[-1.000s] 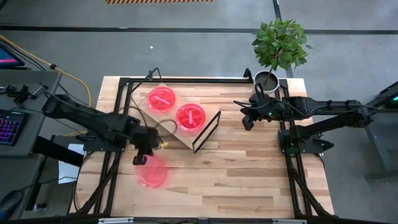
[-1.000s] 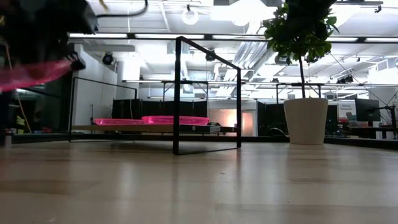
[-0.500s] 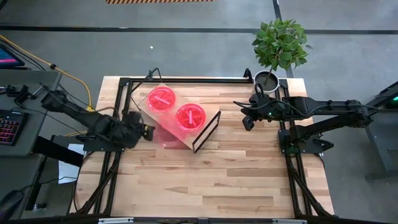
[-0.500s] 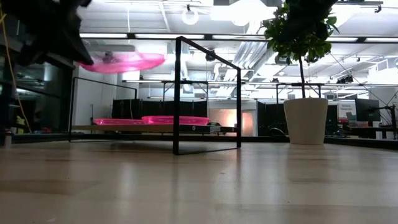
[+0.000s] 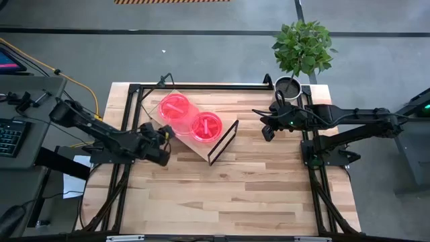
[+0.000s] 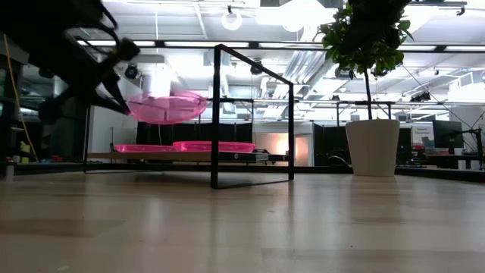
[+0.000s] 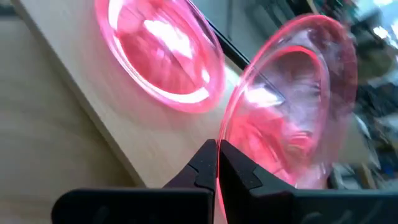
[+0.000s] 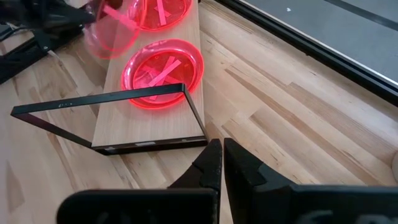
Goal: Place and stack plates onto a shelf
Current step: Stack the pink plate on top of the left pink plate on the shelf
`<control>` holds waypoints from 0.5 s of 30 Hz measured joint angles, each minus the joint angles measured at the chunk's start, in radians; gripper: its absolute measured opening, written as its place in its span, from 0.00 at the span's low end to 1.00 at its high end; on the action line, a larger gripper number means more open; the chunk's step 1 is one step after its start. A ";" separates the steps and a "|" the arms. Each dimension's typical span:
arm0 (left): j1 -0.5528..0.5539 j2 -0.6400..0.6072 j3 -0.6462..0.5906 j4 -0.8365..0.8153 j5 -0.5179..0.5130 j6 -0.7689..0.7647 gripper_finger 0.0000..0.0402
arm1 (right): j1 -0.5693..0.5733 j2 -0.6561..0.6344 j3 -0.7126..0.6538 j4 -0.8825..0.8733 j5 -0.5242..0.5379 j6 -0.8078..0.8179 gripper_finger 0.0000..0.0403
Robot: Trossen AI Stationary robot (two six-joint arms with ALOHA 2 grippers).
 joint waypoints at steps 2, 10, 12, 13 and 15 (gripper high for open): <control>0.051 0.013 -0.001 0.000 0.000 0.000 0.00 | 0.000 0.000 0.000 0.000 0.000 0.003 0.00; 0.243 0.012 -0.001 -0.039 0.000 0.008 0.00 | 0.000 0.000 0.000 0.003 0.000 0.026 0.00; 0.278 0.012 0.000 -0.044 0.003 0.012 0.00 | 0.000 0.000 0.000 0.003 0.000 0.026 0.00; 0.292 0.012 0.000 -0.047 0.003 0.016 0.00 | 0.000 0.000 0.000 0.003 0.000 0.026 0.00; 0.316 0.012 0.000 -0.046 0.007 0.016 0.00 | 0.000 0.000 0.000 0.003 0.000 0.026 0.00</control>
